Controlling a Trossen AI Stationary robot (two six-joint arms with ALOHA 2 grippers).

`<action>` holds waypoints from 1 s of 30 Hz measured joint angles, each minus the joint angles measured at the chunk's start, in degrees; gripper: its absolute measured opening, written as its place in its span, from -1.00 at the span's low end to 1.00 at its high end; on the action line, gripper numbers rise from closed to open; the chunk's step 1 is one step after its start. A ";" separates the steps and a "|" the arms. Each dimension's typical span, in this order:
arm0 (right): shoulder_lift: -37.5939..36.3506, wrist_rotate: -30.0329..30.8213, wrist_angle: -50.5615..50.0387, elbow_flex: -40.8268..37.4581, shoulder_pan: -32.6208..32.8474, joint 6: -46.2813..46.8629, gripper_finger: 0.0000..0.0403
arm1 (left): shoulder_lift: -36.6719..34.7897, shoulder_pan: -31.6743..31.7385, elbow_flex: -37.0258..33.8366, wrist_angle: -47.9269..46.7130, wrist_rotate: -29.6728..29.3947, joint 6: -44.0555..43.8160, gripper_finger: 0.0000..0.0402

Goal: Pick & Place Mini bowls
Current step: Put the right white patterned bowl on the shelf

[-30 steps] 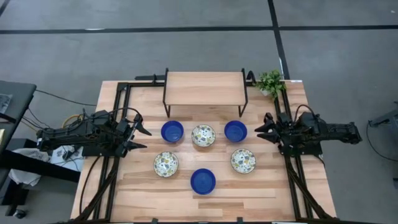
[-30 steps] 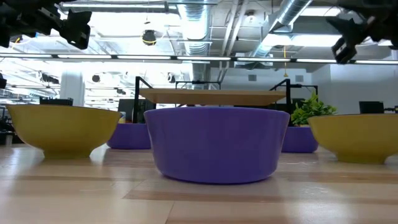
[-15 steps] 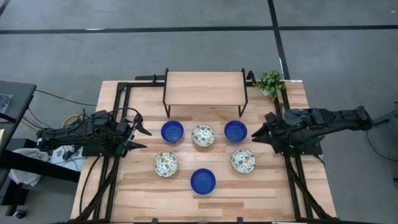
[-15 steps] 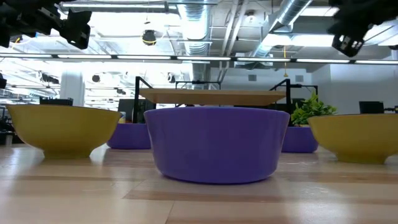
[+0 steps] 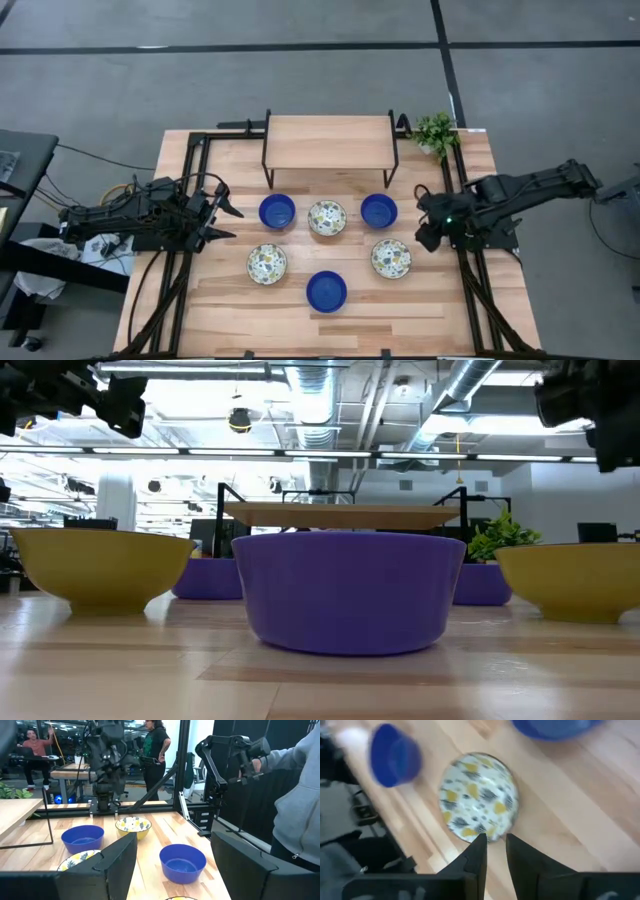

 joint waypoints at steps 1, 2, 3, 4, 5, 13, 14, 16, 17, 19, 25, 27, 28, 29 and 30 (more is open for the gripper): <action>0.38 0.00 -0.41 -0.02 0.00 1.26 -0.70 | 0.00 0.01 0.00 0.09 0.02 0.00 0.26; 0.73 0.00 -0.72 0.01 0.00 2.10 -0.69 | 0.01 0.01 0.00 0.09 0.02 0.00 0.26; 1.15 -0.02 -0.89 -0.02 0.00 2.41 -0.68 | 0.02 0.01 0.00 0.09 0.02 0.02 0.26; 1.47 -0.04 -0.78 -0.02 -0.02 2.53 -0.67 | 0.00 0.00 0.00 0.09 0.02 0.00 0.26; 1.84 -0.04 -0.64 -0.02 -0.02 2.93 -0.65 | 0.02 -0.01 0.00 0.11 0.02 0.02 0.26; 7.38 -0.18 -0.55 -0.02 -0.02 6.61 -0.36 | 0.00 0.00 0.00 0.33 0.02 0.00 0.26; 8.42 -0.48 -0.55 -0.02 -0.02 6.81 -0.31 | 0.00 0.01 0.00 0.33 0.02 0.00 0.26; 10.39 -0.83 -0.55 -0.02 -0.02 6.85 -0.22 | 0.00 0.01 -0.01 0.35 0.02 0.01 0.26; 11.51 -1.12 -0.55 -0.02 -0.02 6.79 -0.17 | 0.02 0.00 0.00 0.35 0.02 0.01 0.26; 13.58 -1.37 -0.53 -0.04 -0.02 6.63 -0.10 | 0.02 0.01 0.00 0.35 0.02 0.00 0.26; 19.14 -1.51 -0.47 -0.04 -0.02 6.54 0.01 | 0.00 0.00 0.00 0.49 0.04 0.00 0.26; 20.86 -1.51 0.16 -0.04 -0.02 6.41 0.02 | 0.02 0.01 0.00 0.50 0.04 0.00 0.26; 21.60 -1.51 0.78 -0.04 -0.02 6.18 0.02 | 0.00 -0.01 0.00 0.50 0.04 0.00 0.26; 22.24 -1.51 1.69 -0.04 -0.02 5.62 0.02 | 0.00 0.01 0.00 0.52 0.04 0.00 0.26; 22.93 -1.51 2.84 -0.04 -0.02 4.90 0.02 | 0.00 -0.01 0.00 0.52 0.04 0.00 0.26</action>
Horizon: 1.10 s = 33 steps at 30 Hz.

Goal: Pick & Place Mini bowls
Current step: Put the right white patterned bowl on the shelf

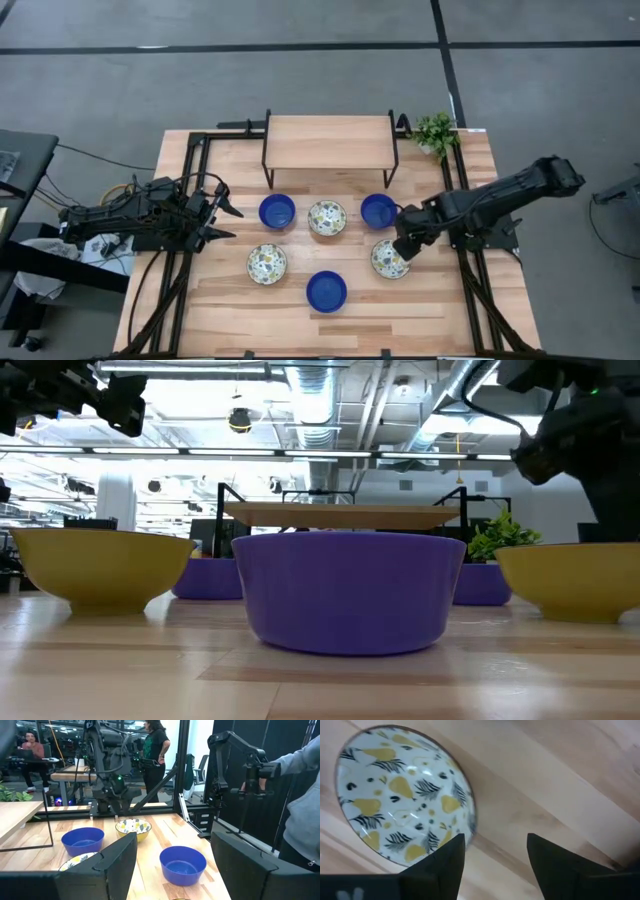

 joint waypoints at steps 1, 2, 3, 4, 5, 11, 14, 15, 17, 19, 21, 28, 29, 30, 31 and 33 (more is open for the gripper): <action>0.70 0.00 1.18 0.00 0.00 -0.59 0.01 | 0.00 0.01 -0.02 -0.01 0.00 0.00 0.26; 1.38 0.02 2.16 0.00 0.00 -1.23 0.01 | 0.01 0.01 -0.01 0.01 0.00 0.00 0.26; 2.01 0.04 2.82 0.00 0.00 -1.64 0.00 | 0.00 0.02 -0.01 0.01 0.00 0.00 0.26; 2.69 0.04 3.10 0.00 0.00 -1.96 0.00 | 0.01 0.01 0.00 0.01 0.00 0.00 0.26; 3.37 0.07 3.05 -0.01 0.03 -2.03 -0.01 | 0.00 0.02 -0.02 0.01 0.00 0.00 0.26; 5.44 0.09 6.61 -2.92 1.02 -3.03 -0.01 | 0.01 0.01 0.00 0.05 0.00 0.00 0.26; 5.31 0.17 8.68 -4.31 1.47 -3.01 -0.01 | 0.02 0.00 0.00 0.29 0.00 0.00 0.26; 5.19 0.17 8.79 -4.48 1.55 -3.01 -0.01 | 0.02 0.00 0.00 0.35 0.00 0.00 0.26; 5.19 0.22 8.90 -4.48 1.53 -3.03 -0.03 | 0.02 0.01 0.00 0.42 0.00 0.00 0.26; 5.19 0.39 8.97 -4.48 1.53 -3.10 -0.07 | 0.02 0.02 -0.01 0.47 -0.01 0.00 0.26; 5.19 0.66 8.98 -4.48 1.52 -3.36 -0.12 | 0.02 0.02 -0.01 0.61 0.00 0.00 0.26; 5.19 1.46 8.99 -4.48 1.51 -3.49 -0.39 | 0.02 0.01 -0.01 0.84 0.00 0.00 0.26; 5.17 1.44 9.01 -4.48 1.51 -3.49 -0.44 | 0.02 0.01 -0.01 0.85 0.00 0.00 0.26; 5.17 1.44 9.00 -4.48 1.51 -3.49 -0.48 | 0.02 0.02 0.00 0.84 0.00 0.00 0.26; 5.17 1.44 9.01 -4.48 1.51 -3.49 -0.53 | 0.02 0.00 0.00 0.86 0.00 0.00 0.26; 5.17 1.44 9.19 -4.48 1.51 -3.47 -0.63 | 0.02 0.00 0.00 0.86 0.00 0.00 0.26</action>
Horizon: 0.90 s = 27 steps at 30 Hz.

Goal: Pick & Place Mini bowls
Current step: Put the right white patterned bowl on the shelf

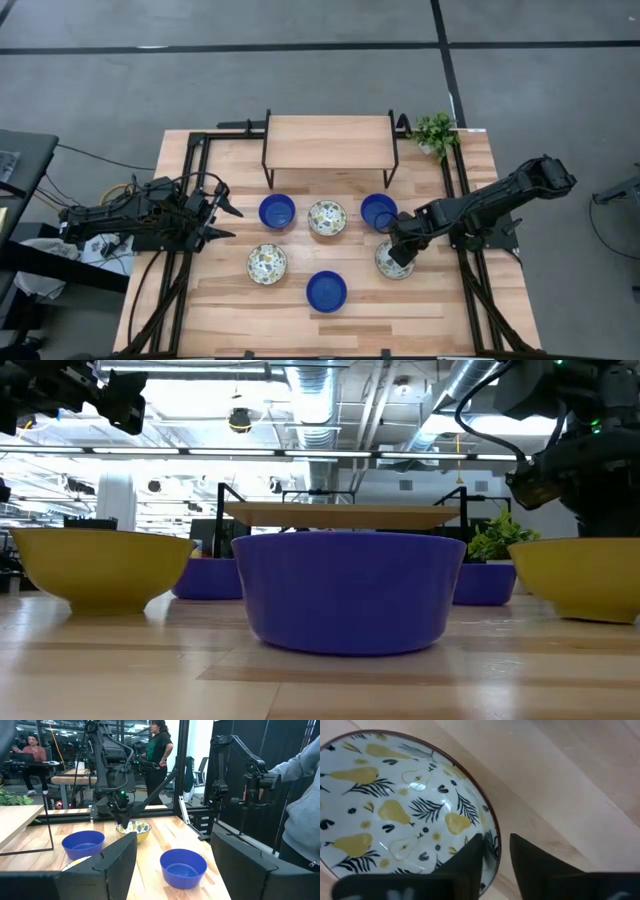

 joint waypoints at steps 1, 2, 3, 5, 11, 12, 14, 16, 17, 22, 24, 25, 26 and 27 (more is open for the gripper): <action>0.00 0.00 0.18 0.00 0.00 0.00 -0.69 | 0.00 0.02 -0.02 0.00 0.00 0.00 0.26; 0.00 -0.02 0.37 0.00 0.00 0.00 -0.75 | 0.00 0.00 0.00 0.01 0.00 0.00 0.26; 0.00 -0.03 0.57 0.00 0.00 0.00 -0.80 | 0.00 0.02 -0.01 0.02 0.00 0.00 0.26; -0.19 -0.34 1.35 0.10 0.00 -0.02 -0.92 | 0.00 0.02 -0.02 0.02 0.00 0.00 0.26; -0.13 -2.20 1.86 0.13 0.00 0.04 -0.95 | 0.00 0.02 0.00 0.07 0.00 0.00 0.26; -0.17 -2.83 2.00 0.16 0.02 0.00 -0.97 | 0.00 0.01 0.00 0.11 -0.01 0.00 0.26; -0.34 -3.66 1.88 0.61 0.20 -0.05 -0.97 | 0.00 0.02 0.00 0.31 -0.02 0.00 0.26; -0.37 -4.12 0.99 1.63 0.39 -0.82 -0.98 | 0.00 0.01 -0.01 0.37 -0.02 0.00 0.26; -0.55 -4.54 0.31 2.40 0.41 -1.46 -0.99 | -0.01 0.02 0.00 0.37 -0.01 0.00 0.26; -0.79 -7.58 -5.37 9.49 0.39 -4.60 -0.99 | 0.00 0.00 -0.01 0.44 -0.02 0.00 0.26; -0.76 -7.96 -8.01 12.72 0.37 -6.04 -0.99 | -0.02 0.01 -0.02 0.44 -0.02 0.00 0.26; -0.76 -8.34 -9.17 14.62 0.37 -6.93 -0.99 | 0.00 0.01 0.00 0.44 -0.02 0.00 0.26; -0.84 -8.84 -10.67 16.48 0.37 -7.49 -0.99 | 0.00 0.01 -0.01 0.44 -0.02 0.00 0.26; -0.87 -9.25 -12.37 18.08 0.37 -7.98 -0.99 | 0.00 0.01 -0.01 0.44 -0.02 0.00 0.26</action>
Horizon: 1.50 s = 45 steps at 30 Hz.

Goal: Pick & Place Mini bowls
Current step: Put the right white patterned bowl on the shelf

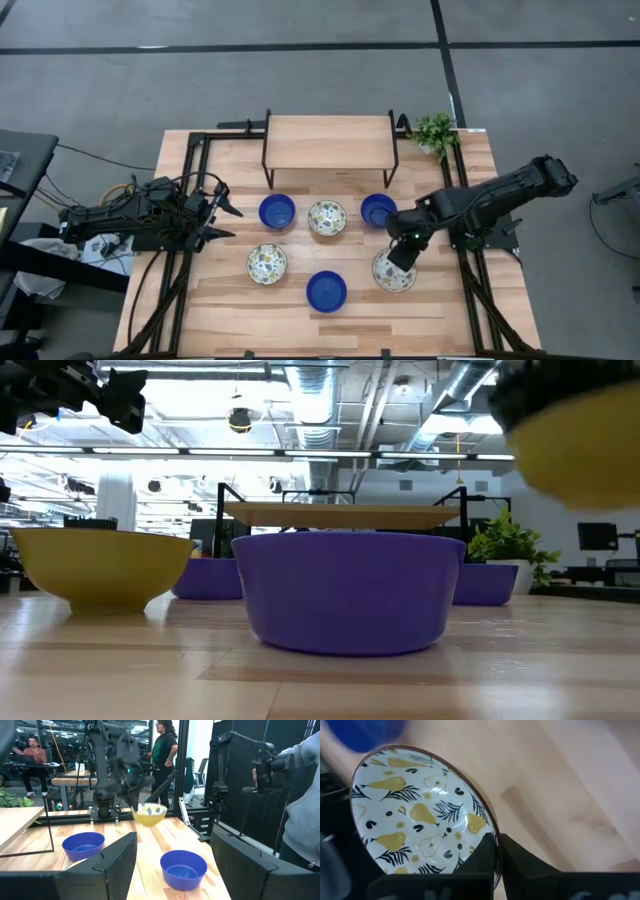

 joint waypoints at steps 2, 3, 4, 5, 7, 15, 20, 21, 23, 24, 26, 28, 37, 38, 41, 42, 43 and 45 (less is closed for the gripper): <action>0.02 -0.90 -2.81 3.10 0.02 -1.06 -1.00 | -0.01 0.01 -0.02 0.00 0.01 0.00 0.26; 0.02 -1.29 -3.48 4.72 0.00 -1.02 -1.00 | 0.00 0.01 0.01 0.00 0.02 0.00 0.26; 0.02 -1.57 -4.35 6.53 0.00 -0.83 -1.00 | 0.00 0.01 0.01 0.00 0.00 0.00 0.26; 0.00 -1.89 -5.54 8.06 0.02 -0.70 -1.00 | 0.00 0.01 0.00 0.00 0.00 0.00 0.26; 0.00 -2.01 -7.78 10.61 0.00 -0.56 -1.00 | 0.00 0.00 0.01 0.02 0.01 0.00 0.26; 0.86 -0.14 -9.87 16.20 -0.15 2.42 -1.00 | 0.00 0.01 0.01 0.02 0.00 0.00 0.26; 4.08 0.71 -10.04 19.63 -2.66 1.60 -1.00 | 0.00 -0.01 0.01 0.04 0.00 0.00 0.26; 4.93 1.16 -10.04 20.95 -3.35 0.83 -1.00 | -0.02 0.01 0.01 0.04 0.00 0.00 0.26; 6.85 3.21 -10.13 24.30 -4.84 -0.86 -1.00 | 0.00 -0.01 0.01 0.04 0.00 0.00 0.26; 7.93 4.24 -10.82 26.40 -5.61 -1.93 -1.00 | 0.00 0.01 0.01 0.04 0.01 0.00 0.26; 10.23 6.36 -13.47 30.90 -7.29 -4.24 -1.00 | 0.00 0.00 0.01 0.04 0.00 0.00 0.26; 12.72 8.98 -17.02 35.96 -9.07 -6.68 -1.00 | 0.00 -0.01 -0.01 0.04 0.00 0.00 0.26; 24.14 18.51 -32.38 58.11 -18.33 -18.06 -1.00 | 0.00 0.01 0.01 0.20 0.04 0.00 0.26; 24.81 19.01 -32.09 59.75 -19.70 -19.56 -1.00 | 0.00 0.01 0.01 0.30 0.02 0.00 0.26; 26.41 20.21 -32.01 63.85 -24.04 -24.28 -1.00 | 0.00 -0.01 -0.02 0.40 -0.01 0.00 0.26; 26.78 20.44 -32.00 64.96 -25.65 -25.82 -1.00 | 0.00 -0.01 0.00 0.42 0.02 0.00 0.26; 27.28 20.89 -32.23 65.89 -27.27 -27.45 -1.00 | 0.00 0.00 0.00 0.44 0.04 0.00 0.26; 28.12 21.74 -32.29 67.14 -30.55 -30.69 -1.00 | -0.01 -0.01 -0.01 0.69 0.02 0.00 0.26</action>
